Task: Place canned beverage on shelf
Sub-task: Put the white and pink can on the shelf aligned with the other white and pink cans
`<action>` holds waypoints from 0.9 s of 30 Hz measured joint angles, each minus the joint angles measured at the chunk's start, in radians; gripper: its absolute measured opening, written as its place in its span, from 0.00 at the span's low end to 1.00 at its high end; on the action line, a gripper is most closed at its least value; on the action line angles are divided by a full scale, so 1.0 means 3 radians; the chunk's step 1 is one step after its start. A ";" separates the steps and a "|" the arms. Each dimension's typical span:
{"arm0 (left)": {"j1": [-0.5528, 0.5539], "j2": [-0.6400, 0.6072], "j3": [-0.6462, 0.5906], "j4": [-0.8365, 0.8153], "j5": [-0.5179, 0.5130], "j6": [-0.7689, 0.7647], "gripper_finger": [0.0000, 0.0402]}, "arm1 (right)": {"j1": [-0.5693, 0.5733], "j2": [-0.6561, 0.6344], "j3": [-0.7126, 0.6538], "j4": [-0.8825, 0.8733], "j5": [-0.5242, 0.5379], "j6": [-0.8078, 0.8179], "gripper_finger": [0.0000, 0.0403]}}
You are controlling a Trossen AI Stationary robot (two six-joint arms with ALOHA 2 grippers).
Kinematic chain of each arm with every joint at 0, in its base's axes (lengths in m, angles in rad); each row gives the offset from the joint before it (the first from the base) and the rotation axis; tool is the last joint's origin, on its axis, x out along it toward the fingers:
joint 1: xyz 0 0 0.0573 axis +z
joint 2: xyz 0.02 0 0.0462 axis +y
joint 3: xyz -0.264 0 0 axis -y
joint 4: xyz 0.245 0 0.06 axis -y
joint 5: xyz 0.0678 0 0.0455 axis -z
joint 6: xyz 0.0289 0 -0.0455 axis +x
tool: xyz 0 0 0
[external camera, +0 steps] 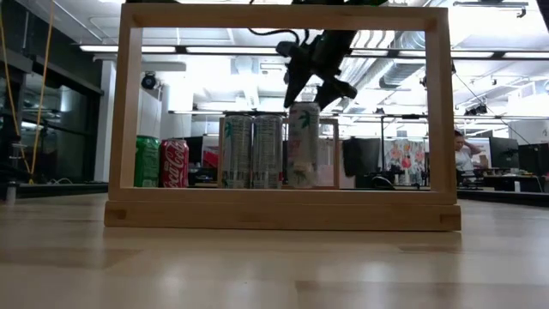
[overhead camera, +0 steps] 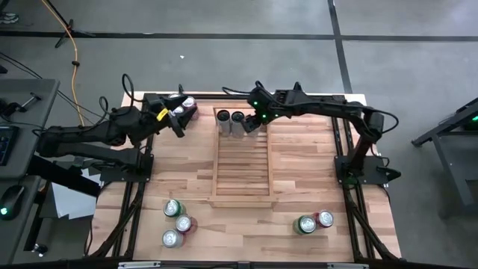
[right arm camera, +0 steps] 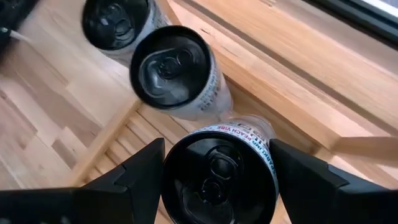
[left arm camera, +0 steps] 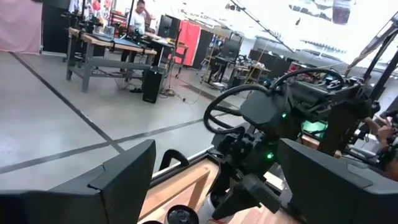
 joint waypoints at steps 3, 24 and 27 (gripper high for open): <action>0.0000 -0.0001 0.0000 0.0000 -0.0001 0.0001 0.82 | -0.0017 0.0084 0.0013 -0.0018 -0.0001 0.0004 0.61; 0.0000 -0.0001 0.0000 -0.0001 0.0062 0.0025 0.82 | -0.0112 0.0139 0.0021 0.0065 -0.0022 0.0123 0.73; 0.0000 -0.0001 0.0000 -0.0001 0.0062 0.0026 0.82 | -0.0114 0.0139 0.0021 0.0063 -0.0022 0.0122 0.73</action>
